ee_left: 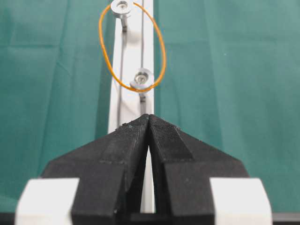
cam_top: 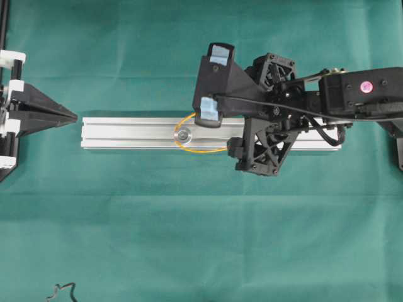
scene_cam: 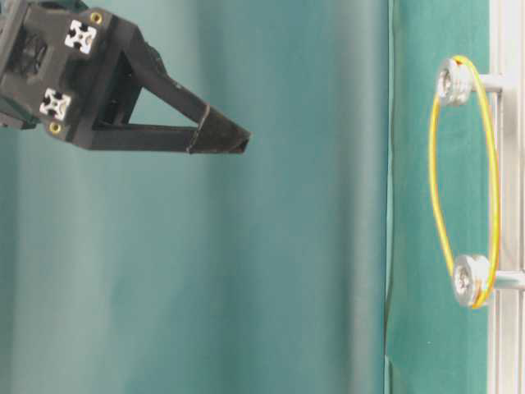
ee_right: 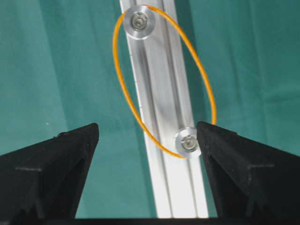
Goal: Hook the rubber onto the shaft.
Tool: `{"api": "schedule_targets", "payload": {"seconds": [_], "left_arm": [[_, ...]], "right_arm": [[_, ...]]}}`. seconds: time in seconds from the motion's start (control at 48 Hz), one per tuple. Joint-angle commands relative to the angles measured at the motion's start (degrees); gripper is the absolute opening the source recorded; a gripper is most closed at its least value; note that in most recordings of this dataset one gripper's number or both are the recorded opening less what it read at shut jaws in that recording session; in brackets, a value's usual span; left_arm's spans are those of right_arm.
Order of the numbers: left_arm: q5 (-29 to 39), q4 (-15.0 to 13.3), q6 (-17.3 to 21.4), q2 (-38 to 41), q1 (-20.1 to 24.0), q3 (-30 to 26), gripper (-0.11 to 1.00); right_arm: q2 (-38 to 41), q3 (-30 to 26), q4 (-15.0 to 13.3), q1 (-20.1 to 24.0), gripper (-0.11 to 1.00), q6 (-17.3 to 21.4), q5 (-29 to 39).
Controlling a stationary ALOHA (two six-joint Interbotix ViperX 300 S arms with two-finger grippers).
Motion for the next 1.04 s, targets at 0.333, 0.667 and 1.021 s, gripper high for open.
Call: {"api": "schedule_targets", "payload": {"seconds": [0.333, 0.667, 1.021], "left_arm": [[-0.3, 0.1, 0.0, 0.4, -0.2, -1.8, 0.00], [-0.3, 0.1, 0.0, 0.1, -0.2, -1.8, 0.00], [-0.6, 0.2, 0.0, 0.1, -0.2, -1.8, 0.00]], "right_arm": [[-1.8, -0.4, -0.2, 0.3, 0.86, -1.5, -0.1], [-4.6, 2.7, -1.4, 0.3, 0.79, -1.6, -3.5], [-11.9, 11.0, -5.0, 0.3, 0.79, -1.3, -12.3]]}}
